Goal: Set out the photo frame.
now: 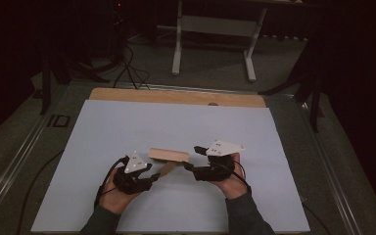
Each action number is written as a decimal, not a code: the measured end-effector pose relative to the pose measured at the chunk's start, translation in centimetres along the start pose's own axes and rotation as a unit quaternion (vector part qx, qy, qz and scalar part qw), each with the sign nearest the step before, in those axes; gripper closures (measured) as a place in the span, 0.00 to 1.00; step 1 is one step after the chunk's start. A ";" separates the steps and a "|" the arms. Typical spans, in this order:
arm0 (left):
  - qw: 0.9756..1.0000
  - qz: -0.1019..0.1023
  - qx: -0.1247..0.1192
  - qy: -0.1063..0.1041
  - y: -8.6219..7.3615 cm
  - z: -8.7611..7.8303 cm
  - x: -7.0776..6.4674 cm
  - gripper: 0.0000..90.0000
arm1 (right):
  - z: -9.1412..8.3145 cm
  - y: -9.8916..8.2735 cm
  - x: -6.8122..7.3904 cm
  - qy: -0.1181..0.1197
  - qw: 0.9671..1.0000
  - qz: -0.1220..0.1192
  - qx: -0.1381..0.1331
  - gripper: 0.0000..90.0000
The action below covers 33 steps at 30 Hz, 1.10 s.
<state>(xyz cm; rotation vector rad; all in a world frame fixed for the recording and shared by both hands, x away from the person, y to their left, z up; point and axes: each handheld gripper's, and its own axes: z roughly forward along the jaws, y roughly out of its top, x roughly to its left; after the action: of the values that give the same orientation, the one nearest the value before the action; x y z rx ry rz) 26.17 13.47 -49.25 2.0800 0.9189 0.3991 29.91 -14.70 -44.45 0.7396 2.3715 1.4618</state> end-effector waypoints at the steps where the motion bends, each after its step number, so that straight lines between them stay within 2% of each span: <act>1: 1.000 -0.004 -0.001 0.000 0.0 0.0 0.0 0.59 | -0.2 0.0 -0.1 -0.003 1.000 0.005 -0.003 0.43; 5: 1.000 -0.010 -0.005 -0.001 0.2 -0.2 0.2 0.62 | -0.7 0.0 -0.7 -0.018 0.999 0.019 -0.017 0.50; 11: 1.000 -0.007 -0.007 -0.006 0.4 -0.3 0.3 0.67 | -1.1 -0.5 -1.2 -0.054 0.997 0.031 -0.035 0.62; 15: 1.000 0.001 -0.007 -0.001 0.5 -0.2 0.0 0.68 | -0.9 -0.9 -1.7 -0.070 0.995 0.054 -0.036 0.67; 19: 1.000 0.010 -0.011 0.001 0.5 -0.3 -0.2 0.72 | -0.3 -1.3 -2.2 -0.086 0.993 0.075 -0.032 0.82; 22: 1.000 0.012 -0.013 0.006 0.6 -0.3 -0.3 0.77 | 0.3 -1.6 -2.5 -0.091 0.991 0.094 -0.024 0.89; 24: 1.000 0.013 -0.013 0.008 0.6 -0.3 -0.3 0.78 | 0.5 -1.7 -2.6 -0.094 0.990 0.099 -0.022 0.91; 27: 1.000 0.012 -0.013 0.014 0.5 -0.2 -0.2 0.85 | 1.4 -2.1 -2.9 -0.098 0.989 0.113 -0.016 0.99; 31: 1.000 0.013 -0.010 0.020 0.5 0.0 -0.1 0.96 | 2.5 -2.3 -3.0 -0.091 0.989 0.120 -0.009 1.00; 33: 1.000 0.007 -0.009 0.025 0.5 0.1 0.0 0.99 | 3.1 -2.4 -3.0 -0.087 0.988 0.124 -0.008 1.00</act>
<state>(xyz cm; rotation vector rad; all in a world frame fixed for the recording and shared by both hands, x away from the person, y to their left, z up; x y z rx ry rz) 26.49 13.18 -48.93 2.0688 0.9280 0.4663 33.16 -14.87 -48.09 1.1438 2.1973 1.4394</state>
